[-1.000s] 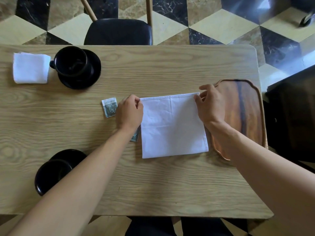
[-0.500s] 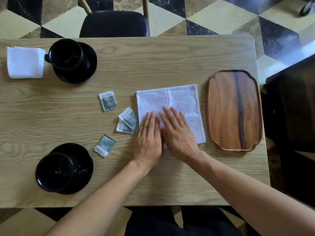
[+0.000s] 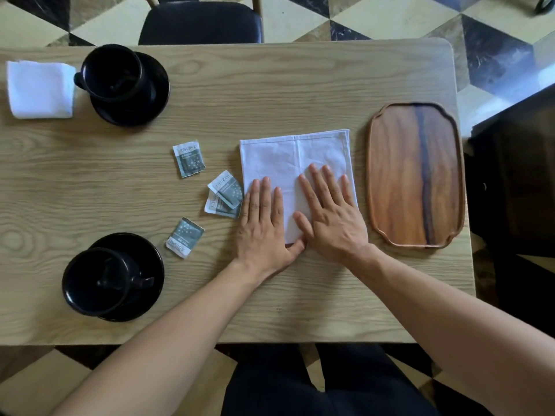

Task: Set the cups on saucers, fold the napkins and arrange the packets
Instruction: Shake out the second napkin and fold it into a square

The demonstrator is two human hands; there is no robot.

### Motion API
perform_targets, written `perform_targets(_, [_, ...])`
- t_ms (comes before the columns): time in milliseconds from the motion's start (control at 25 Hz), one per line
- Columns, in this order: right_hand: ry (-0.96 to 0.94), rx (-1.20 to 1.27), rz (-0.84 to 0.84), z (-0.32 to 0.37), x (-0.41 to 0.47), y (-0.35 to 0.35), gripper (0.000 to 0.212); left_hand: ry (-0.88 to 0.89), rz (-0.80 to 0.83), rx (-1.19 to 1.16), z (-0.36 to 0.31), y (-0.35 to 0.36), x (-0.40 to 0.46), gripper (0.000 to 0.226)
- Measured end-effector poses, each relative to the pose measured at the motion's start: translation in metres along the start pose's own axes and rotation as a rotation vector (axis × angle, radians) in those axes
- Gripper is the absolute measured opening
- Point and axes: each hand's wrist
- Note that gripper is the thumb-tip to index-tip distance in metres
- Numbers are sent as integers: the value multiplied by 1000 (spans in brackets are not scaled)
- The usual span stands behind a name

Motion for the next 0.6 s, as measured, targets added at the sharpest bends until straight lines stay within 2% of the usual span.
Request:
perform_targets(120, [40,77,62,5,4,-15,71,-19,117,47,0,-16,1,116])
perform_targets(200, [36,160,2,4,1,-30,63,24,123,-34,7,-31,-5,111])
perform_targets(240, [5,162,-81,1,-4,-36,55,99,74,-66,14,-36,-9,101])
perform_targets(320, [-84,133,-190,-11,-18,-43,41,295,-57,-71,32,-40,-18,65])
perform_targets(400, [-147,133,-138,-23,-36,-49,37,433,-83,-62,49,-42,-27,33])
perform_targets(480, [-191,132,-68,-35,-50,-51,38,449,-46,-60,60,-44,-36,20])
perform_targets(600, [-269,136,-81,-52,-64,-50,34,395,-57,-100,60,-49,-40,10])
Point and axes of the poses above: each hand's wrist, its own x-axis towards the middle knuckle, its own y-axis out of the palm, z = x × y, and after that the axes turned 11 degrees about -y, right-handed
